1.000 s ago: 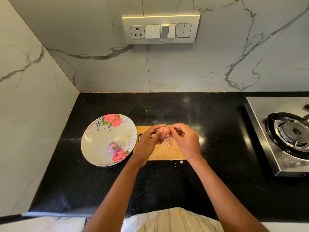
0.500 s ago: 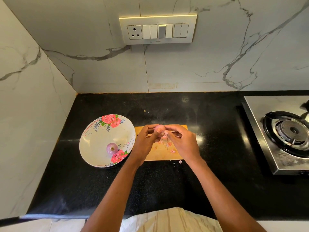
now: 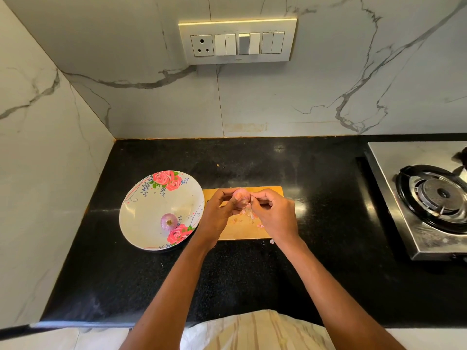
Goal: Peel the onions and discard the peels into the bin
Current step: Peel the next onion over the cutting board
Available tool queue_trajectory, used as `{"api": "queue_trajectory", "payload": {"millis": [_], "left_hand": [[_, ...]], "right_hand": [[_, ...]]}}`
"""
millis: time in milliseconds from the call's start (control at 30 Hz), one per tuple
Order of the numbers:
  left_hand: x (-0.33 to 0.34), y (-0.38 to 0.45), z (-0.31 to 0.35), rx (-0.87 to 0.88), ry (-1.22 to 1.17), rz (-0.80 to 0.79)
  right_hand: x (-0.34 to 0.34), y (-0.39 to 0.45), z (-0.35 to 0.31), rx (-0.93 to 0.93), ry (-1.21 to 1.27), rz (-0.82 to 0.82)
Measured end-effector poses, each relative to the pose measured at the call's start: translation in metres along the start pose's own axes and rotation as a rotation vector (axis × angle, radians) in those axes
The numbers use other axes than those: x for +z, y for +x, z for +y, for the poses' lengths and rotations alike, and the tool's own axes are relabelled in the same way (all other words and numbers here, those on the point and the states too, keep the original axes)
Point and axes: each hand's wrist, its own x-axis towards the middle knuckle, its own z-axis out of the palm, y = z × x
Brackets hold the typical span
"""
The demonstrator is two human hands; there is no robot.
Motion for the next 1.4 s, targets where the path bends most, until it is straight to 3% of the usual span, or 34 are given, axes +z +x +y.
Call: {"api": "queue_trajectory", "payload": {"millis": [267, 433, 533, 1067, 1200, 1400], "left_hand": [[-0.002, -0.001, -0.002, -0.05, -0.084, -0.002], [-0.002, -0.001, 0.001, -0.056, -0.077, -0.014], [-0.001, -0.001, 0.003, -0.044, -0.071, -0.022], [-0.003, -0.001, -0.008, -0.046, -0.009, -0.036], [-0.004, -0.003, -0.01, -0.047, -0.01, -0.044], [-0.002, 0.001, -0.006, -0.076, -0.078, -0.024]], "right_hand": [[-0.003, 0.007, -0.002, 0.118, 0.107, -0.005], [-0.005, 0.009, -0.004, 0.192, 0.21, -0.121], [-0.004, 0.006, -0.006, 0.159, 0.187, -0.159], [0.003, 0.001, 0.002, 0.017, 0.024, -0.048], [0.003, 0.002, 0.007, 0.086, 0.022, -0.014], [0.0, 0.004, -0.001, 0.152, 0.17, -0.096]]}}
